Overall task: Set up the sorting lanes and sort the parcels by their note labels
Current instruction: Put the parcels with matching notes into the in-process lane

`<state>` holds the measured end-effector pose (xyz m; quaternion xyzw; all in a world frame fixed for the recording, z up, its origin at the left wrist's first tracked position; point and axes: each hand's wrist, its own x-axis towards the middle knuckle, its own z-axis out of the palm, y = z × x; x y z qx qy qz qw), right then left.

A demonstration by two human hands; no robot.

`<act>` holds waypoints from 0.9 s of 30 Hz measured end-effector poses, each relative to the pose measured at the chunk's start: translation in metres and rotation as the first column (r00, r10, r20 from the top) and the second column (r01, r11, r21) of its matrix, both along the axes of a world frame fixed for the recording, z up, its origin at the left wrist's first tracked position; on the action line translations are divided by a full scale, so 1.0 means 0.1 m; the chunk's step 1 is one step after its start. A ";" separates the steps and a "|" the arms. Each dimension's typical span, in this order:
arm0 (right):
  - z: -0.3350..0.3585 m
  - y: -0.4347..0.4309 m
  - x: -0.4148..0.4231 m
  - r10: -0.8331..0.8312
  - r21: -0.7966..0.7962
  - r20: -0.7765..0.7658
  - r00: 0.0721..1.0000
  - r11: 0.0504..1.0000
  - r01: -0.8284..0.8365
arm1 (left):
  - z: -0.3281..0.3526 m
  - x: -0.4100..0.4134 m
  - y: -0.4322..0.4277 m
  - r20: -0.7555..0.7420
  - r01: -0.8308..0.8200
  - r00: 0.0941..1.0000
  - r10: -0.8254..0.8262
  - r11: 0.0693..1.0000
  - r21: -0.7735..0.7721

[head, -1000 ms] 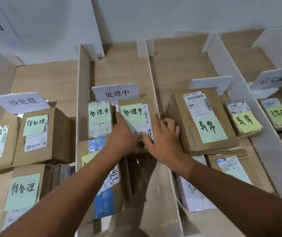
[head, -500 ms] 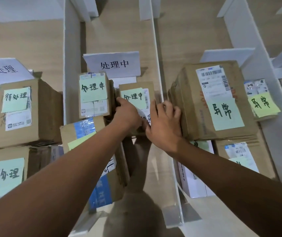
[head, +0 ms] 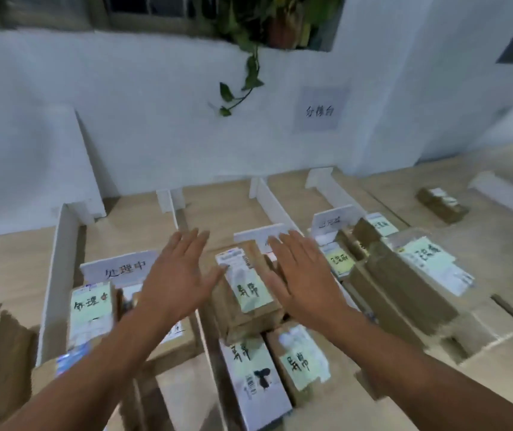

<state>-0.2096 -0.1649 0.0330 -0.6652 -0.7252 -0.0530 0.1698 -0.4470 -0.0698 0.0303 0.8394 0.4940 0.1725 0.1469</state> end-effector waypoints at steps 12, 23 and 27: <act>0.51 -3.08 3.29 -0.573 -0.021 -0.028 0.819 0.820 0.573 | 0.42 3.74 -2.01 -0.021 0.338 0.941 -0.337 0.939 0.065; 0.52 -4.25 5.42 -0.675 -0.042 -0.026 0.737 0.737 0.674 | 0.40 6.26 -3.07 -0.036 0.400 0.916 -0.399 0.916 0.029; 0.40 -4.12 6.30 -0.672 -0.059 -0.012 0.741 0.740 0.670 | 0.26 7.15 -2.89 0.001 0.400 0.917 -0.400 0.916 0.026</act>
